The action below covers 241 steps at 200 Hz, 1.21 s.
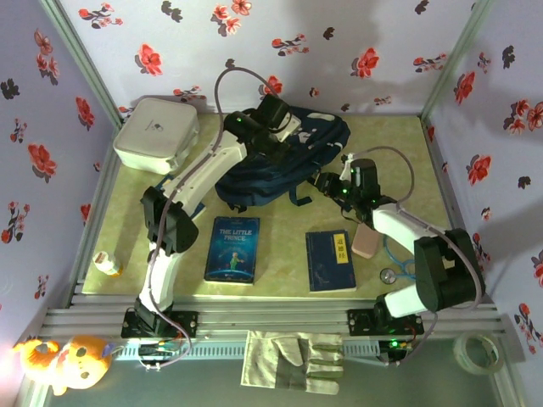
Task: Pack books, pencil case, and school supplies into a backpack
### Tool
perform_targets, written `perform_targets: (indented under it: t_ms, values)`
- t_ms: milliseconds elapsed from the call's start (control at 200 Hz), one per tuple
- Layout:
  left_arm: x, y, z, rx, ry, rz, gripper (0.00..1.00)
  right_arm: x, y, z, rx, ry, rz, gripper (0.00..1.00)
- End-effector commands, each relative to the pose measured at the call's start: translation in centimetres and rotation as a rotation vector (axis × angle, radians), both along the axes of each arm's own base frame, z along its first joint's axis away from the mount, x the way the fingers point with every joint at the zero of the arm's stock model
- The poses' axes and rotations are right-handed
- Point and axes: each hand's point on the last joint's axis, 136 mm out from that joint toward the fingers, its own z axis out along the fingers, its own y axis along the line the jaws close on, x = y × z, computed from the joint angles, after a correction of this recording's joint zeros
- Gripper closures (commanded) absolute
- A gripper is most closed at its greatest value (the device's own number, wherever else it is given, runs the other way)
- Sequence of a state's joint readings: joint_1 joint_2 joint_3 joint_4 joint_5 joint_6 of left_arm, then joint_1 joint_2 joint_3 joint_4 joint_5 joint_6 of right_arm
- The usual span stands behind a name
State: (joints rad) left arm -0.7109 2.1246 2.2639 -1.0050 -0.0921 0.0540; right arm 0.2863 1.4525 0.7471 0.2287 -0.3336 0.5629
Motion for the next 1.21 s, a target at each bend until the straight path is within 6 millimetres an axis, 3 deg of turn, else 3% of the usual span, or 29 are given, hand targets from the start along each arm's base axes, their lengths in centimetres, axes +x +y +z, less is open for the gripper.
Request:
perform_targets:
  t_ms: [0,210,535,805,1075,1200]
  values:
    - [0.1,0.3,7.4,-0.140,-0.131,0.011,1.00,1.7,0.8,1.9,0.007,-0.073,0.040,0.74]
    - [-0.4,0.1,7.9,-0.173,-0.114,0.002,1.00,2.9,0.5,1.6,-0.006,-0.076,0.017,0.76]
    - [-1.0,0.0,8.4,-0.197,-0.103,-0.015,1.00,3.1,0.7,1.3,-0.011,-0.076,0.037,0.76]
    - [-1.4,-0.2,8.8,-0.217,-0.093,-0.045,1.00,3.9,0.6,0.9,-0.111,-0.131,0.082,0.76]
    - [-1.4,-0.2,8.3,-0.216,-0.072,-0.050,1.00,4.3,2.3,1.7,-0.108,-0.152,0.195,0.79]
    - [-1.2,-0.2,8.2,-0.218,-0.071,-0.044,1.00,4.7,2.3,1.1,-0.120,-0.148,0.190,0.78]
